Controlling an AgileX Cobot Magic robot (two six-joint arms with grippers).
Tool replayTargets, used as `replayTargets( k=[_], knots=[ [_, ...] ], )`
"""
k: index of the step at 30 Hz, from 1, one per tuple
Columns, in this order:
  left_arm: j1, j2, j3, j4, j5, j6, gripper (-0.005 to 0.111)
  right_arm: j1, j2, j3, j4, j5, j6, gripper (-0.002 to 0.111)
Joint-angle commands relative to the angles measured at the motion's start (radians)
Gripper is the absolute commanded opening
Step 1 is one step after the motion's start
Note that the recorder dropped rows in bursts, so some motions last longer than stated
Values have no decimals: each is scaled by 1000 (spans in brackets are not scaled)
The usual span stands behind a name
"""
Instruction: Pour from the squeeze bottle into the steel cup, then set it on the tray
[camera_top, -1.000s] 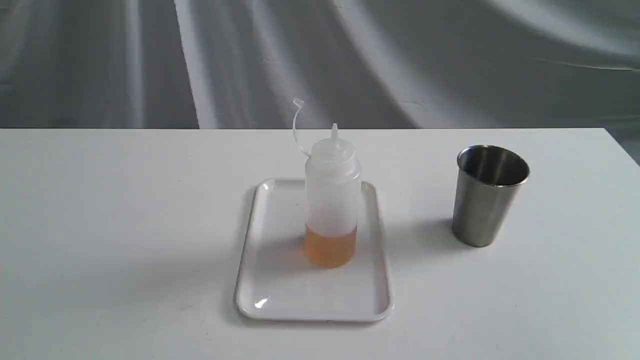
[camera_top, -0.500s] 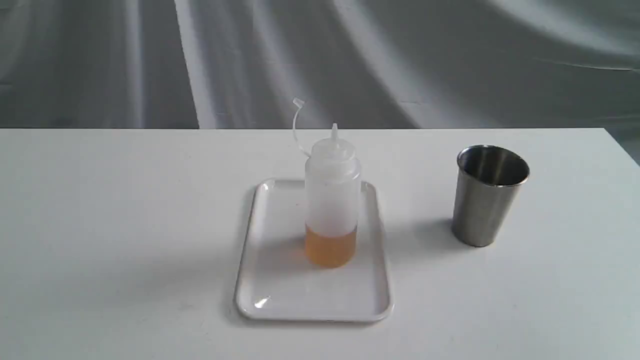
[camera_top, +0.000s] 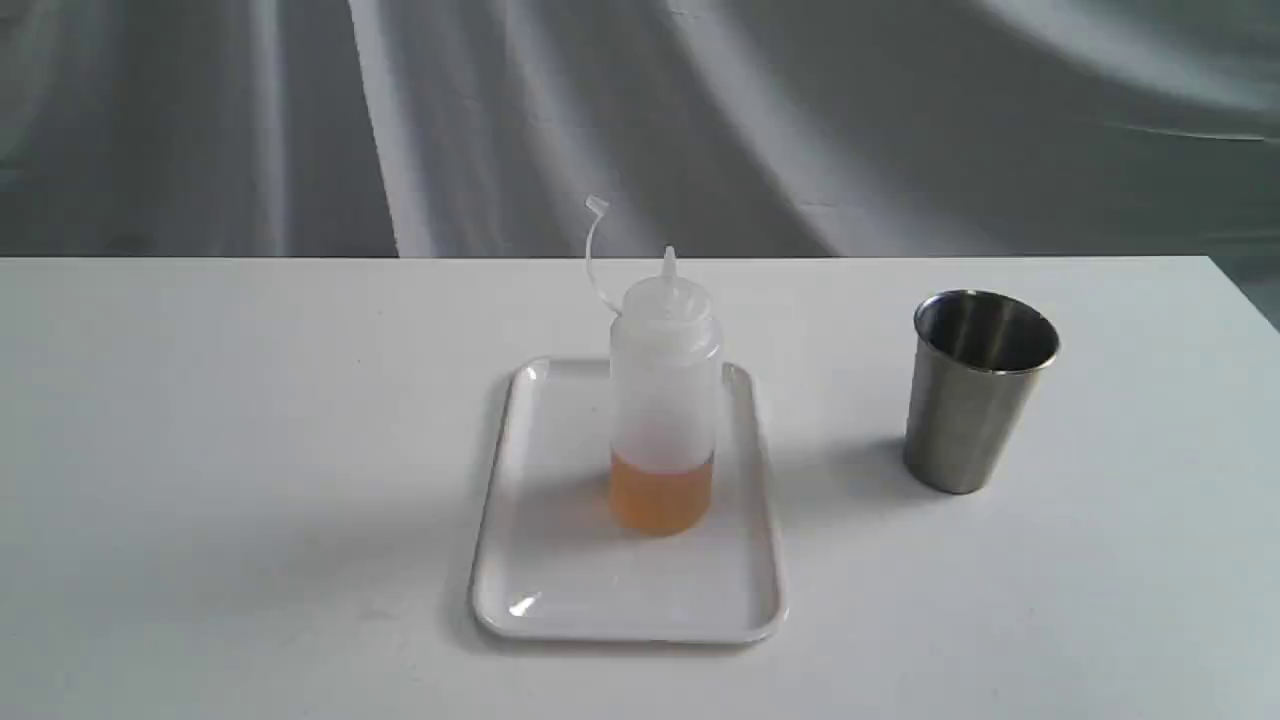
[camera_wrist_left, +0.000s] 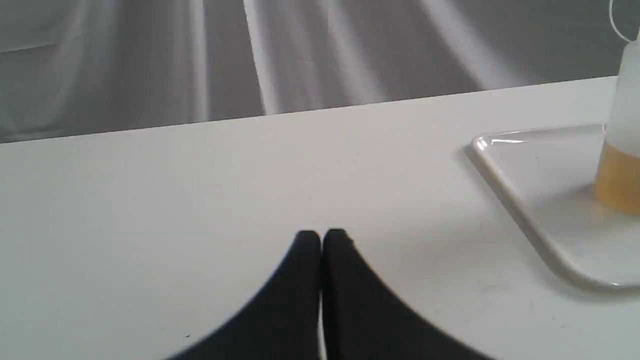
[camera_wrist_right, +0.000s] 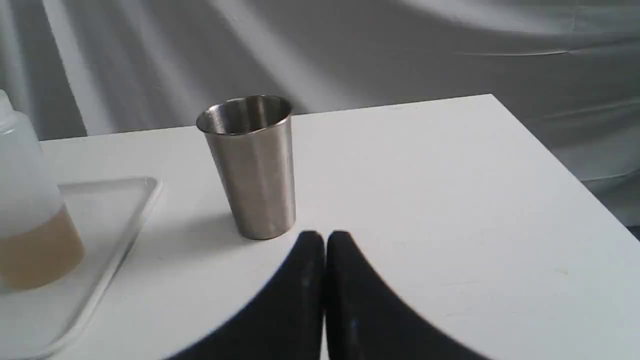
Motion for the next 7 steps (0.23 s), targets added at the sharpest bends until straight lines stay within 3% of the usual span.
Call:
replayTargets(
  k=[1, 7],
  knots=[
    [-6, -3, 4, -1, -7, -1, 0, -6, -4, 3, -7, -2, 1, 0],
    [-6, -3, 4, -1, -7, -5, 0, -6, -4, 3, -7, -2, 1, 0]
  ],
)
